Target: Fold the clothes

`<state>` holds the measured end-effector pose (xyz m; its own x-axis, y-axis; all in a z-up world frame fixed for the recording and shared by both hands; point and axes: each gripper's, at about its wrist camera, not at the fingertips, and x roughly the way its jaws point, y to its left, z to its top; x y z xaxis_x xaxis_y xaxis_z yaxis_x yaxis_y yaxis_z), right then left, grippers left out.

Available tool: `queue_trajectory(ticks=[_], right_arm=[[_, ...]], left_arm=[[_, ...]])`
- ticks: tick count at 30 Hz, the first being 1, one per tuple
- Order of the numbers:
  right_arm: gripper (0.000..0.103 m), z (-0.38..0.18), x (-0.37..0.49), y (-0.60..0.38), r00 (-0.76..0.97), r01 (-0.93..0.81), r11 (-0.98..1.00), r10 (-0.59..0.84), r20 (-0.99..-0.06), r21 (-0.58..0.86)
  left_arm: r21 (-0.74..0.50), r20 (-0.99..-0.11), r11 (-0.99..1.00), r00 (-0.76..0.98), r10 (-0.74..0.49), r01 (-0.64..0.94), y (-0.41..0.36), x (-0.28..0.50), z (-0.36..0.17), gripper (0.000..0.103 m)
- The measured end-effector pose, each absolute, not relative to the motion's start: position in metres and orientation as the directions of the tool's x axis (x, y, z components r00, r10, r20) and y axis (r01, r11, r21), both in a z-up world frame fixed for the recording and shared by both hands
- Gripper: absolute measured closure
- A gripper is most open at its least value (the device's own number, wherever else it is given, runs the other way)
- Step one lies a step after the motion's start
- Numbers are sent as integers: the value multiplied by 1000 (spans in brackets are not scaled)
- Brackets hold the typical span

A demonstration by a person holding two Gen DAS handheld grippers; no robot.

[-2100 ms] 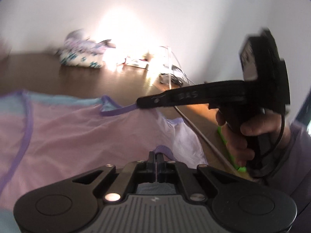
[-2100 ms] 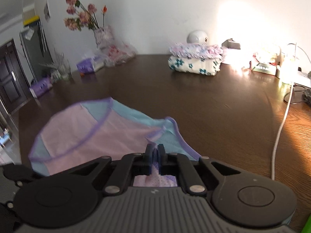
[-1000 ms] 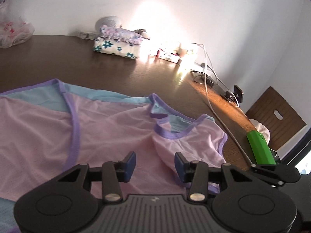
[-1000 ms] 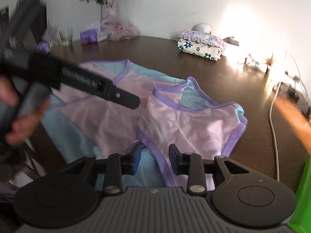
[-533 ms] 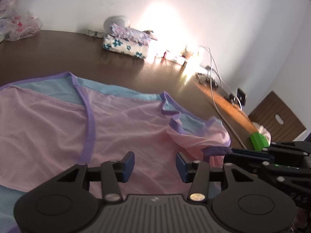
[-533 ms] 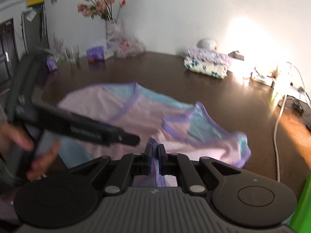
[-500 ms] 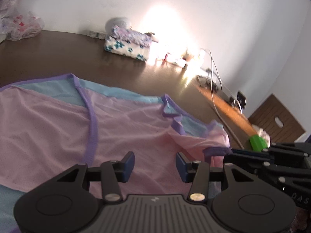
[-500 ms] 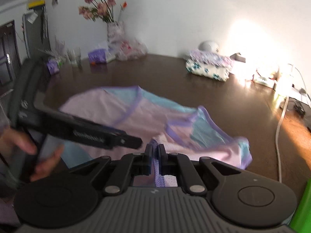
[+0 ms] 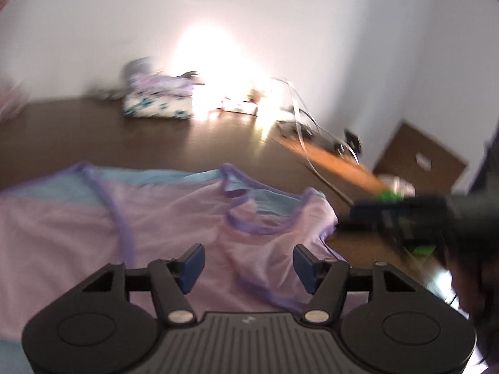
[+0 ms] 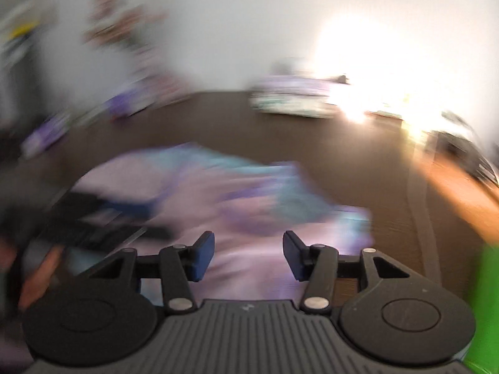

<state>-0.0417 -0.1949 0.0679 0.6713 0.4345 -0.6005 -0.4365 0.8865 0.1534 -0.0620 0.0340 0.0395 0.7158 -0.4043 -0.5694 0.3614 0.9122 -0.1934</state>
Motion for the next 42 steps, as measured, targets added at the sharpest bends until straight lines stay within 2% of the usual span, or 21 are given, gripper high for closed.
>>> queue_trajectory(ticks=[3,6,8,9,10,11,15,19,21,24,25,26,28,31,32,33,34,35,36,38,42], right_arm=[[54,52,-2,-232,673,-236,931,363,-644,278],[55,37,19,-248,659,-167,913,385,-647,373],[71,29,26,-249,650,-169,900,409,-641,403],[77,25,28,-248,644,-174,894,421,-639,413],[91,23,28,-246,643,-189,888,435,-630,420],[98,23,29,-244,647,-214,881,451,-614,422],[100,42,21,-231,717,-323,882,464,-520,342],[100,53,31,-216,739,-392,884,468,-486,254],[100,51,38,-207,747,-376,906,421,-514,196],[95,50,35,-205,749,-349,923,379,-544,162],[89,50,30,-209,747,-347,922,383,-544,172],[77,51,23,-213,746,-341,923,381,-547,178],[67,48,10,-221,739,-324,928,370,-563,185],[67,37,3,-229,702,-301,920,392,-594,251],[67,32,3,-231,688,-298,910,414,-595,289],[67,28,4,-232,678,-296,900,433,-594,319],[71,26,7,-231,677,-297,897,440,-590,328],[85,23,10,-229,677,-300,893,447,-585,335],[91,22,12,-227,677,-306,891,451,-582,335],[95,24,15,-223,689,-318,890,454,-565,328],[95,25,15,-212,716,-338,910,414,-562,240]], left_arm=[[-87,-606,914,708,-363,395,11,-43,51,42],[-50,-660,906,667,-346,421,1,-19,48,42],[-32,-697,893,630,-342,449,-5,-3,43,45],[-24,-715,886,611,-338,463,-8,5,40,66],[-31,-737,891,592,-326,452,-9,12,34,76],[-40,-744,890,581,-330,454,-9,16,31,88],[-78,-744,898,574,-341,433,-6,24,27,100],[-208,-717,926,595,-363,315,18,31,26,101],[-290,-709,932,604,-363,219,35,35,23,101],[-366,-703,916,596,-388,164,47,34,17,100],[-376,-704,915,598,-383,143,49,33,16,100],[-385,-706,915,600,-377,122,51,33,14,100],[-381,-705,918,606,-368,113,51,32,15,100],[-356,-670,918,637,-381,174,42,27,21,81],[-348,-660,915,640,-393,203,38,27,23,68],[-340,-664,915,633,-398,218,35,27,22,64],[-332,-669,914,625,-402,232,31,27,22,66],[-325,-674,913,617,-406,246,28,27,22,69],[-313,-686,916,608,-400,250,25,28,20,81],[-300,-700,925,605,-380,234,24,29,17,99],[-297,-700,939,629,-337,173,31,27,13,99]])
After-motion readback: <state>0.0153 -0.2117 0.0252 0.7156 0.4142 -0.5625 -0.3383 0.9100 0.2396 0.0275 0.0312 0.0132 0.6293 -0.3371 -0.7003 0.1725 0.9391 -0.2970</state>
